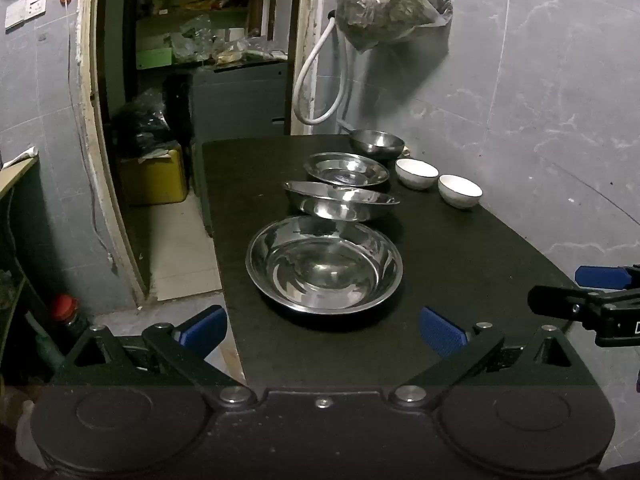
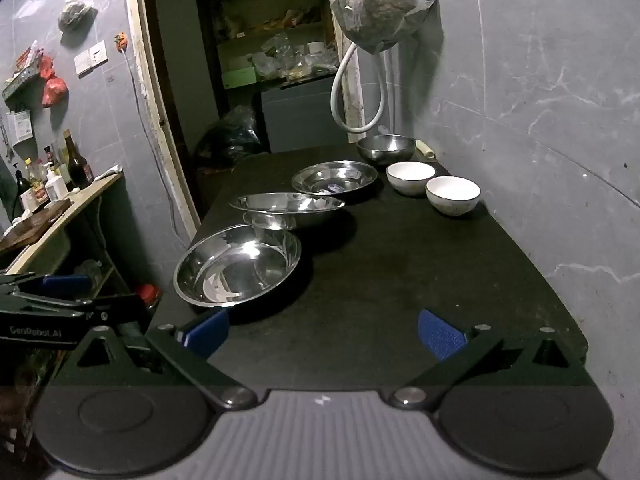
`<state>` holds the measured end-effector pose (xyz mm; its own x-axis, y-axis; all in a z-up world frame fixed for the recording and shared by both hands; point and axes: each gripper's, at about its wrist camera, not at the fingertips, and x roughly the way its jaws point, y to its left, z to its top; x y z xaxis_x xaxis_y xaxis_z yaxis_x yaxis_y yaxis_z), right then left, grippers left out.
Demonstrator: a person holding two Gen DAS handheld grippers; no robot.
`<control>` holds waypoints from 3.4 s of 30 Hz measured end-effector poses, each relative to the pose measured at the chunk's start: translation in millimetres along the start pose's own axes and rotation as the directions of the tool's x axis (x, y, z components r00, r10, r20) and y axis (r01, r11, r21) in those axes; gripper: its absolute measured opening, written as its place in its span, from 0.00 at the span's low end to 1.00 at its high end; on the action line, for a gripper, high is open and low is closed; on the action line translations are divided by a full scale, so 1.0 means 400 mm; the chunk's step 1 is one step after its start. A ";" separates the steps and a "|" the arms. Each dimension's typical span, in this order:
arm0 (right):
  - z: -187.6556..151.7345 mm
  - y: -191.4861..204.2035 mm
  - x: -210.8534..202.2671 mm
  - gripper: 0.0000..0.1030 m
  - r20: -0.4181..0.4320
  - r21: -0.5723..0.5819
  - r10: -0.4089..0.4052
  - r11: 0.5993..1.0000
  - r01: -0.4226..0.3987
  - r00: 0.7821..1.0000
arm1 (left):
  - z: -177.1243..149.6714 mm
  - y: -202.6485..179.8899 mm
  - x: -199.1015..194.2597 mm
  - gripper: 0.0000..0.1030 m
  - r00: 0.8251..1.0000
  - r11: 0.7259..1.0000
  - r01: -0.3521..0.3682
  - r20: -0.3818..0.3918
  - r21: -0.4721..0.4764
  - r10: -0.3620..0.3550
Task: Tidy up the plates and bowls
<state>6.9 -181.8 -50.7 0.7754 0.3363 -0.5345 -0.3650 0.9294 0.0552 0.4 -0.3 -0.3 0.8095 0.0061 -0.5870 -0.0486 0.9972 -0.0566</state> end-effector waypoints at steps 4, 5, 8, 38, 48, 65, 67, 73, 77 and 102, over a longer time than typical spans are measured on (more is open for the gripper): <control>-0.002 0.004 0.001 1.00 -0.001 0.001 -0.001 1.000 0.001 1.000 | 0.000 0.000 -0.001 0.99 1.000 1.000 0.004 0.009 -0.004 -0.004; -0.003 0.005 0.001 1.00 -0.001 0.000 -0.001 1.000 0.001 1.000 | 0.000 0.001 -0.001 0.99 1.000 1.000 0.005 0.009 -0.005 -0.005; -0.004 0.006 0.001 1.00 0.000 0.000 -0.002 1.000 0.002 1.000 | -0.001 0.001 -0.002 0.99 1.000 1.000 0.006 0.009 -0.008 -0.006; -0.006 0.013 -0.004 1.00 0.002 -0.008 -0.011 1.000 0.011 1.000 | -0.002 0.006 -0.005 0.99 1.000 1.000 0.008 0.006 -0.013 -0.008; 0.001 0.011 -0.007 1.00 0.003 -0.009 -0.013 1.000 0.013 1.000 | -0.001 0.007 -0.003 0.99 1.000 1.000 0.008 0.006 -0.012 -0.008; 0.001 0.010 -0.006 1.00 0.004 -0.010 -0.013 1.000 0.013 1.000 | -0.002 0.007 -0.002 0.99 1.000 1.000 0.008 0.006 -0.011 -0.008; 0.003 0.007 -0.007 1.00 0.004 -0.010 -0.013 1.000 0.013 1.000 | -0.002 0.007 -0.002 0.99 1.000 1.000 0.008 0.005 -0.011 -0.008; 0.004 0.006 -0.007 1.00 0.004 -0.009 -0.013 1.000 0.013 1.000 | -0.003 0.007 0.000 0.99 1.000 1.000 0.009 0.005 -0.009 -0.009; 0.001 0.007 -0.004 1.00 0.005 -0.010 -0.014 1.000 0.014 1.000 | -0.004 -0.001 0.013 0.99 1.000 1.000 0.010 0.002 -0.005 -0.010; 0.002 -0.022 0.039 1.00 -0.014 -0.002 0.002 1.000 -0.002 1.000 | 0.009 -0.016 0.046 0.99 0.999 1.000 0.009 -0.031 0.006 -0.009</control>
<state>22.5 -184.7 -58.9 0.7675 0.3358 -0.5460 -0.3675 0.9284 0.0544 17.8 -6.2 -7.9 0.7915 -0.0047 -0.6111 -0.0379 0.9977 -0.0568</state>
